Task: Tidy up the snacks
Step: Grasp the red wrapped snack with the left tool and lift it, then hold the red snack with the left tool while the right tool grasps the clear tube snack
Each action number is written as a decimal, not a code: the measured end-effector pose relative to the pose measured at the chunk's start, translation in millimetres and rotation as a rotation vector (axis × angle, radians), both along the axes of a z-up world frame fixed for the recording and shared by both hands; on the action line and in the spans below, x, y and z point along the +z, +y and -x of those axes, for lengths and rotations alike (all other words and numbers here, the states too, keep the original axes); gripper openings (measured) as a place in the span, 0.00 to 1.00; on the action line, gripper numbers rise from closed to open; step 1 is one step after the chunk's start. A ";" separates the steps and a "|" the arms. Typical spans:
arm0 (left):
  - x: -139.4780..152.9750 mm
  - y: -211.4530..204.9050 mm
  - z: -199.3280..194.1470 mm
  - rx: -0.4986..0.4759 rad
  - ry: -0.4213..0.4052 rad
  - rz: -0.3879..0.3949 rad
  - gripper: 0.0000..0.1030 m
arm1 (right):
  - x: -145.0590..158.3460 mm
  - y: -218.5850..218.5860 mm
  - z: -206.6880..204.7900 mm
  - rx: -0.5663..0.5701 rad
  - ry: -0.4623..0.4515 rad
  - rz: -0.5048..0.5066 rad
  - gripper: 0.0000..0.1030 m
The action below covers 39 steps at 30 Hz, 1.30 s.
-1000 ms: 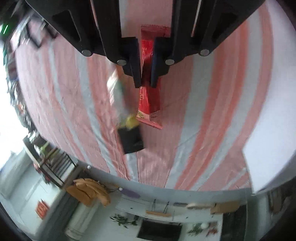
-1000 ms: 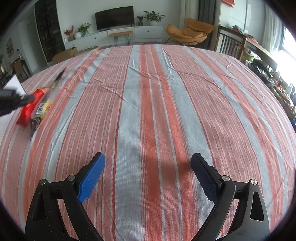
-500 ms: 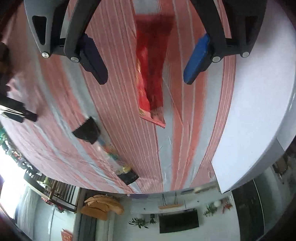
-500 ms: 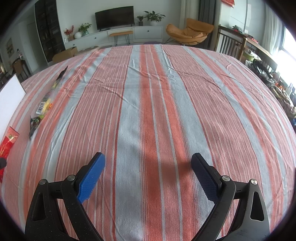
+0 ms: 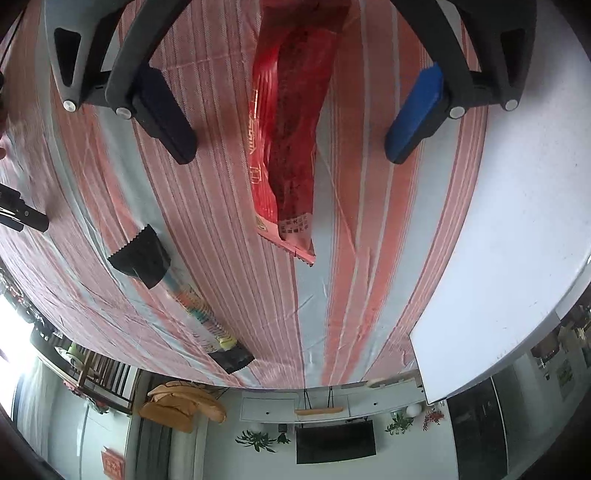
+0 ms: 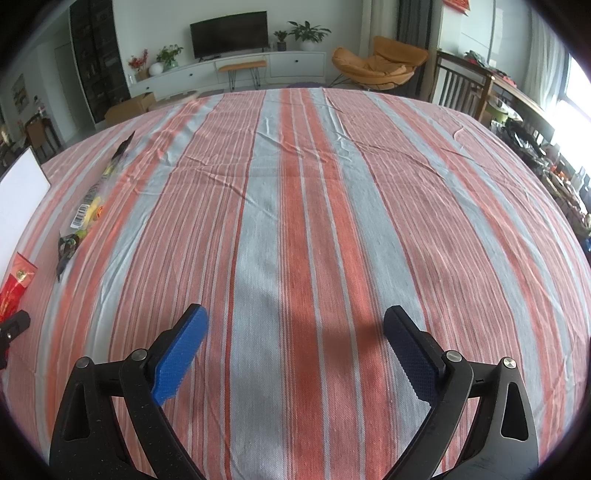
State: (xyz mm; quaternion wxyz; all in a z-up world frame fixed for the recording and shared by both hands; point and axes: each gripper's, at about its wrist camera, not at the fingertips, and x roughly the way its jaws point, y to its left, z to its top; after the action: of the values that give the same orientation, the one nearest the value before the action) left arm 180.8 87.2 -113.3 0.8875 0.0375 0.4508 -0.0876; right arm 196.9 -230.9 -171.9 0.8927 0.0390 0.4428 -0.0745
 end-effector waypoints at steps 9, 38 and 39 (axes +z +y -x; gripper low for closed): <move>-1.5 0.7 -2.8 0.008 0.001 0.000 1.00 | 59.6 106.6 -93.0 0.239 0.008 -0.218 0.93; 130.6 56.8 99.4 -0.105 -0.103 0.559 0.10 | 119.5 66.9 -8.6 0.305 -0.056 -0.922 0.10; 144.6 66.4 105.4 -0.099 -0.134 0.561 0.10 | 131.6 75.5 -7.3 0.337 -0.070 -0.923 0.10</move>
State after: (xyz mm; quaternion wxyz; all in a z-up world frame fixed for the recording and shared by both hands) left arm 75.3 153.6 31.3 0.8857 -0.1817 0.3468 -0.2494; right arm 204.2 -155.4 -40.3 0.7961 0.3609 0.3996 0.2762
